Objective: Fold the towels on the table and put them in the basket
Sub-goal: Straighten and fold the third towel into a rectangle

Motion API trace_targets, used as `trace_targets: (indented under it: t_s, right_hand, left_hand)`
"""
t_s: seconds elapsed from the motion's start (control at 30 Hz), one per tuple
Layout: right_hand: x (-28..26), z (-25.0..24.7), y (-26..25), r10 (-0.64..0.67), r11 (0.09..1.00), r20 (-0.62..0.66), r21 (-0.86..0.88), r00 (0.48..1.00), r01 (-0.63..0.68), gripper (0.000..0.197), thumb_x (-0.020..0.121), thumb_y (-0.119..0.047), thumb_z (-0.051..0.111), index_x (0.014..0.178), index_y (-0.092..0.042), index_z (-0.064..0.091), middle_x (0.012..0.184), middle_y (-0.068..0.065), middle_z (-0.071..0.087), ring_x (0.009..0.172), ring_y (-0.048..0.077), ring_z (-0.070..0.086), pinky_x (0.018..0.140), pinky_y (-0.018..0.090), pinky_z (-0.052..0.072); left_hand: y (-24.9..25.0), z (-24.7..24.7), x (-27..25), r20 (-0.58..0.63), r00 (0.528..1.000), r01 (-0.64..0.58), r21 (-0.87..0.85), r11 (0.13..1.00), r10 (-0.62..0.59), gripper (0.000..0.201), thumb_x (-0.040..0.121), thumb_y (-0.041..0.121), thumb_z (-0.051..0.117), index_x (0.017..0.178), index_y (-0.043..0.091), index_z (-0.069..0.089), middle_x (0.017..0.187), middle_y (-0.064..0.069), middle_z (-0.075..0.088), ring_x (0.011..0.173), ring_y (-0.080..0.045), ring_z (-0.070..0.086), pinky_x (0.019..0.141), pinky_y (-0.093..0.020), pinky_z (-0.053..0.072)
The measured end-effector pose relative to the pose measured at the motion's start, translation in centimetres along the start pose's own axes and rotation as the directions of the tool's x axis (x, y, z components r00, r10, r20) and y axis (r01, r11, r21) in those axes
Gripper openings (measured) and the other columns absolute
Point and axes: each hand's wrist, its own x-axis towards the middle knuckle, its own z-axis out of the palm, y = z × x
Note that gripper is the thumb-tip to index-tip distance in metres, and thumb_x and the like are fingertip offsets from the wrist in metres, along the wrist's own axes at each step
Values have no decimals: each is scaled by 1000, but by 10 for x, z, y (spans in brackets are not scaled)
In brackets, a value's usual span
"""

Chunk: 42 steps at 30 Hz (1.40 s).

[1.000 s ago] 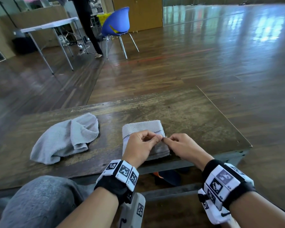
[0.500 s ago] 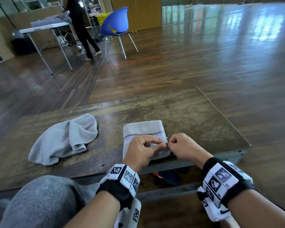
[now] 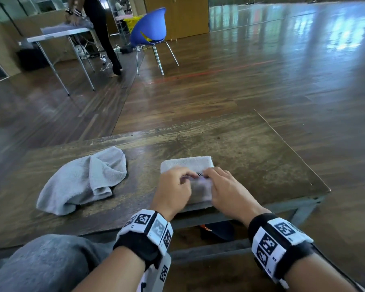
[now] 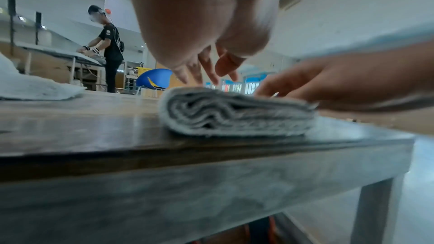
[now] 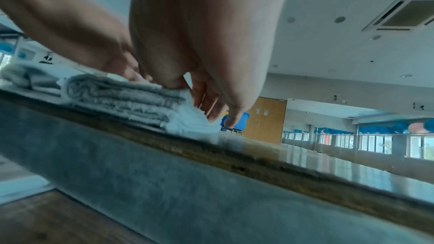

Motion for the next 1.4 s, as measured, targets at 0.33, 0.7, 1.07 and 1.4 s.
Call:
trace_targets:
  t_s: [0.33, 0.7, 1.07, 1.4]
  right_hand:
    - [36, 26, -18, -71, 979, -59, -193, 996, 59, 54, 104, -38, 32, 155, -20, 29, 167, -4, 22, 154, 10, 13, 124, 33, 11]
    - [46, 41, -6, 139, 971, 26, -200, 990, -131, 74, 101, -62, 12, 162, -25, -7, 167, -15, -18, 151, 0, -20, 126, 39, -8]
    - [41, 45, -10, 292, 945, -37, -141, 956, -294, 87, 99, -65, 21, 159, -16, -16, 167, 1, -26, 155, 17, -15, 125, 43, -7]
    - [34, 35, -18, 377, 926, -109, 51, 920, -374, 89, 101, -59, 31, 160, -3, -4, 169, 15, -4, 157, 24, -5, 127, 40, 0]
  left_hand:
    - [-42, 21, 10, 160, 977, 64, 425, 903, -144, 54, 105, 44, 21, 158, 35, 11, 167, 13, -2, 152, -6, -12, 124, -43, -3]
    - [-54, 13, 13, 196, 951, 154, 370, 916, -239, 57, 103, 53, 15, 157, 42, -3, 163, 19, -19, 148, 1, -22, 123, -46, -9]
    - [-54, 15, 15, 69, 886, 421, 295, 858, -459, 75, 101, 59, 19, 156, 23, -19, 165, -2, -22, 152, -19, -20, 124, -42, -10]
    - [-31, -10, 33, -103, 852, 522, 76, 850, -514, 43, 84, 37, 70, 112, 7, 59, 121, -12, 61, 115, -29, 57, 98, -45, 48]
